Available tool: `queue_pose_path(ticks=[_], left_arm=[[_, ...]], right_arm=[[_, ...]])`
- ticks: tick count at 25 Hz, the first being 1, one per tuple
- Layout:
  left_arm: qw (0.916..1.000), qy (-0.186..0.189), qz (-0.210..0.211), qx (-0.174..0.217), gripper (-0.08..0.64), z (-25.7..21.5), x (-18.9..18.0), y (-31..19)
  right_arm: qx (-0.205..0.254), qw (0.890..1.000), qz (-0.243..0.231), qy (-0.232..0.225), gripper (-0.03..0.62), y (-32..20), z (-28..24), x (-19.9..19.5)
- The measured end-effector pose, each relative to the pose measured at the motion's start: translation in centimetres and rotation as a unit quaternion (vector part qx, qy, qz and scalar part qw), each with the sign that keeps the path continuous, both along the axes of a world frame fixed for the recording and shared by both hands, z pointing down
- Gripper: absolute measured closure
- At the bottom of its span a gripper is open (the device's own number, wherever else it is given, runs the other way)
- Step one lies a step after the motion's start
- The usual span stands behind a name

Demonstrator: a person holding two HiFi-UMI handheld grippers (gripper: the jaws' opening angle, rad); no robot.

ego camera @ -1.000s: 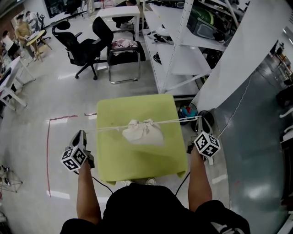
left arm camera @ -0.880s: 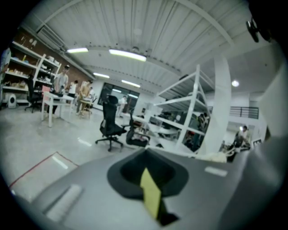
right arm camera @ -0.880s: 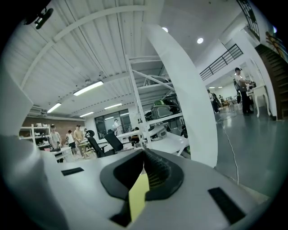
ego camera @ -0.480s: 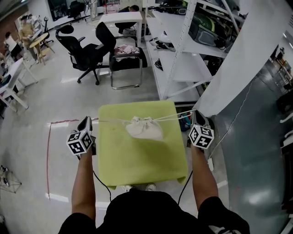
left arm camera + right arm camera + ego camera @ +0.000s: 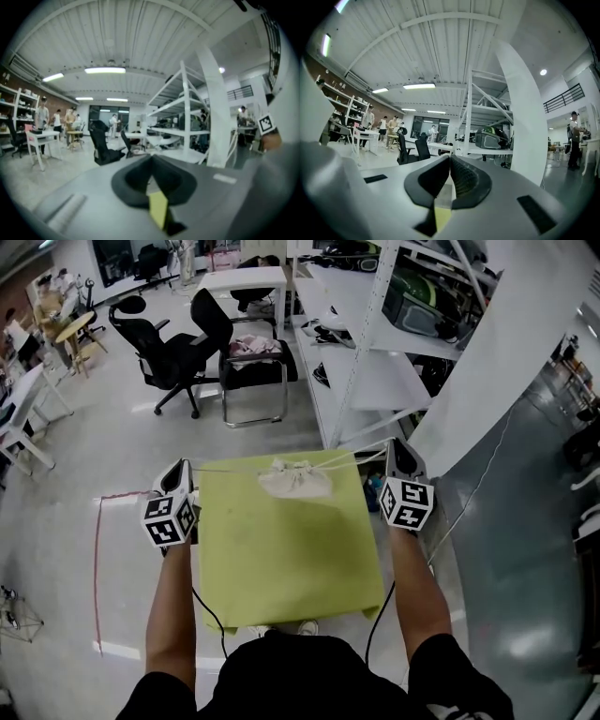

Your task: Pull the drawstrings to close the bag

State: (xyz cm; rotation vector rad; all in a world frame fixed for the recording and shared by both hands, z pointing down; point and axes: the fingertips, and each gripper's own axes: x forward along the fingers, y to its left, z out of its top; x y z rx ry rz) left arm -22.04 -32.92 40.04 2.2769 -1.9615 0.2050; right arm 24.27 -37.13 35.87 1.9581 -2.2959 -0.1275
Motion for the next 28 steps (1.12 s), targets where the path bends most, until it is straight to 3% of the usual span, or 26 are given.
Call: queue_pose_path(ticks=[14,28], left_arm=[[0.9928,0.003,0.019,-0.118,0.554,10.8,1.0,4.4],[0.9760,0.020,0.039,-0.213,0.552,19.6,3.6,10.8]], right_arm=[[-0.117,0.992,-0.039,0.012,0.580,4.3,11.0,-3.4],[-0.227,0.973,-0.041,-0.011,0.580,11.0,20.7,-6.2]])
